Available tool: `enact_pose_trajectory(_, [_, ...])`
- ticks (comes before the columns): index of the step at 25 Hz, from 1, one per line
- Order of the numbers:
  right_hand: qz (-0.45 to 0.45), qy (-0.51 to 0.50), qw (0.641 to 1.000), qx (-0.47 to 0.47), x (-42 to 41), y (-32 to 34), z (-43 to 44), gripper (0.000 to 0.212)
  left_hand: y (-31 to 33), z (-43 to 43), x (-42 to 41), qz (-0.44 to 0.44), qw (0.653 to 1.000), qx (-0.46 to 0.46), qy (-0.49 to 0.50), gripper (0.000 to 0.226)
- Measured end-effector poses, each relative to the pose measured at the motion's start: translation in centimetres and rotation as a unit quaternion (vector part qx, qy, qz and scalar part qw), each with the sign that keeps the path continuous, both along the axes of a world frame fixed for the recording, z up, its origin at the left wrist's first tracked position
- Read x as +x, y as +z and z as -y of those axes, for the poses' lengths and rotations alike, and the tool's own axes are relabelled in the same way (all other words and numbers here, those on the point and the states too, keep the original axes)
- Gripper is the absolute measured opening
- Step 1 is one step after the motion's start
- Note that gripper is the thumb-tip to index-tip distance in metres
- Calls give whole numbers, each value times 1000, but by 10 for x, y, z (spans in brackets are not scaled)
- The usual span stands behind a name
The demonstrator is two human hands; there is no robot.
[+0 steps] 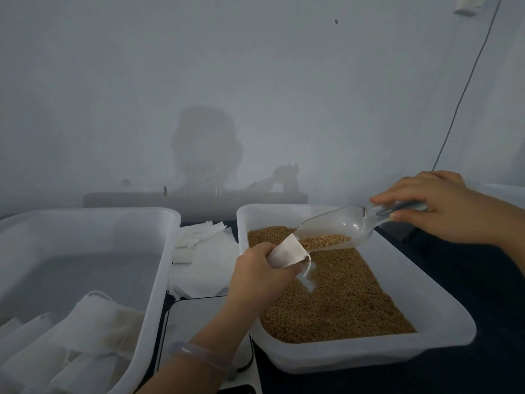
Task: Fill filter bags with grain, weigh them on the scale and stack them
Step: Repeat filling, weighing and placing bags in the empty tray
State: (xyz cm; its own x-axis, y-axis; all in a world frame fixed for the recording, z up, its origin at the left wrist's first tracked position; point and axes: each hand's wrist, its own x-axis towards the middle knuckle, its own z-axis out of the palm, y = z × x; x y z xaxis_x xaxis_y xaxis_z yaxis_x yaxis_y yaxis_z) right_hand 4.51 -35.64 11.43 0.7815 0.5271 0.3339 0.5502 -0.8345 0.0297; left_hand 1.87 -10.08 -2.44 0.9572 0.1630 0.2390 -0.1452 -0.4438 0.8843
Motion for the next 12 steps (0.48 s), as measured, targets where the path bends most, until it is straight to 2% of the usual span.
enact_pose_trajectory(3, [-36,3,999,36,3,-7,7,35,-1,0,0,8,1000,-26,1,24])
enact_pose_trajectory(7, [-171,-27,975,136,7,-27,18,33,3,1,-3,29,996,-80,-2,17])
enact_pose_trajectory(10, [-221,-83,963,130,12,-60,18,25,12,-3,-8,19,987,-156,-26,4])
enact_pose_trajectory(12, [-246,-114,957,101,13,-90,10,21,20,-12,-15,-2,972,-228,-65,14])
